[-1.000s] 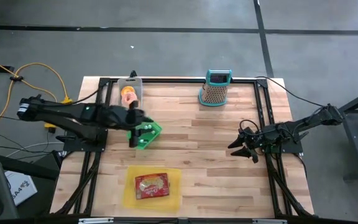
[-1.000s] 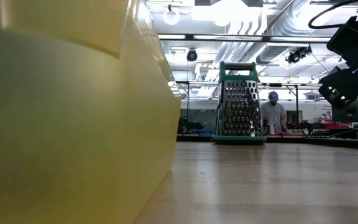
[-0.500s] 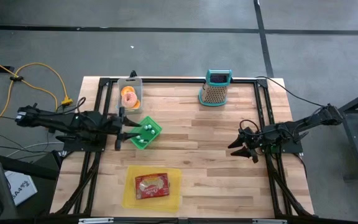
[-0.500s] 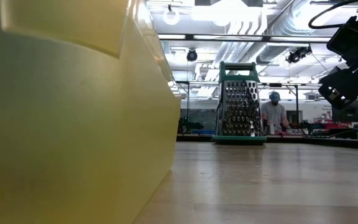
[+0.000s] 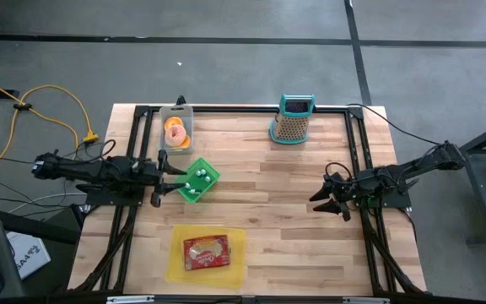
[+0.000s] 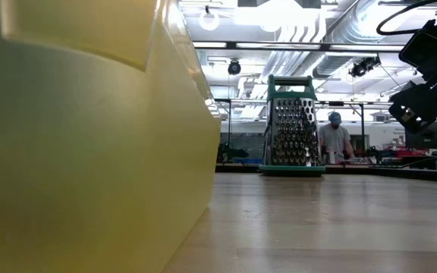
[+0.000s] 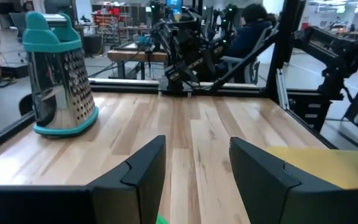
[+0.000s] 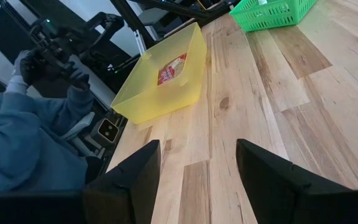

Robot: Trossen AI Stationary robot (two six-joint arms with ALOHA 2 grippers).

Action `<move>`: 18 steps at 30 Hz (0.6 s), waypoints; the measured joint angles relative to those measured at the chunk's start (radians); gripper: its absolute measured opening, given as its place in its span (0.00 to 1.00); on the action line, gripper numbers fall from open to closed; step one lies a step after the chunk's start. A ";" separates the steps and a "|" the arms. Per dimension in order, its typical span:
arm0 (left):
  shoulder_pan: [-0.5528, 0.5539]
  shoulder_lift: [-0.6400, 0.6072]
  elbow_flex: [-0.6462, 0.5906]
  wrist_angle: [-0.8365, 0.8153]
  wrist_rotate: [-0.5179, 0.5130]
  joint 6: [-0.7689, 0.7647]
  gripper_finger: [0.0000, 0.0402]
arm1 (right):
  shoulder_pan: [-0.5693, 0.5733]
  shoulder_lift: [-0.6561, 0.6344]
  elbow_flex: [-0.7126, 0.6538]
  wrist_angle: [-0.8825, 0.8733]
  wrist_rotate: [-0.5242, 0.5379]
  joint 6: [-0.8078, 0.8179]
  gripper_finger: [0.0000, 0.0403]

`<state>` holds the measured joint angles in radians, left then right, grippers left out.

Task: Pick & Place Food Item
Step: Return to Home Position

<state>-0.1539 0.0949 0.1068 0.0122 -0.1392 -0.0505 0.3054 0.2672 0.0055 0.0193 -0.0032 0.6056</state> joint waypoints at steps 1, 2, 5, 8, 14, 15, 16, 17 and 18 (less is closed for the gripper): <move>0.000 -0.011 -0.011 0.004 0.005 -0.001 0.42 | 0.000 0.000 0.000 0.000 0.000 0.000 0.49; 0.000 -0.021 -0.024 0.010 0.009 -0.003 0.42 | 0.000 0.000 0.000 0.000 0.000 0.000 0.49; 0.000 -0.048 -0.059 0.038 0.013 -0.011 0.42 | 0.000 0.000 0.000 0.000 0.000 0.000 0.49; 0.000 -0.068 -0.075 0.053 0.015 -0.015 0.42 | 0.000 0.000 0.000 0.000 0.000 0.000 0.49; 0.000 -0.075 -0.081 0.029 0.019 -0.024 0.42 | 0.000 0.000 0.000 0.000 0.000 0.000 0.49; 0.000 -0.075 -0.081 0.019 0.022 -0.026 0.42 | 0.000 0.000 0.000 0.000 0.000 0.000 0.49; 0.000 -0.075 -0.081 0.009 0.027 -0.026 0.42 | 0.000 0.000 0.000 0.000 0.000 0.000 0.49; 0.000 -0.075 -0.082 0.001 0.032 -0.026 0.42 | 0.000 0.000 0.000 0.000 0.000 0.000 0.49; 0.000 -0.075 -0.082 -0.002 0.038 -0.029 0.42 | 0.000 0.000 0.000 0.000 0.000 0.000 0.49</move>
<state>-0.1539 0.0200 0.0249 0.0106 -0.1013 -0.0792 0.3055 0.2672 0.0056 0.0189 -0.0032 0.6056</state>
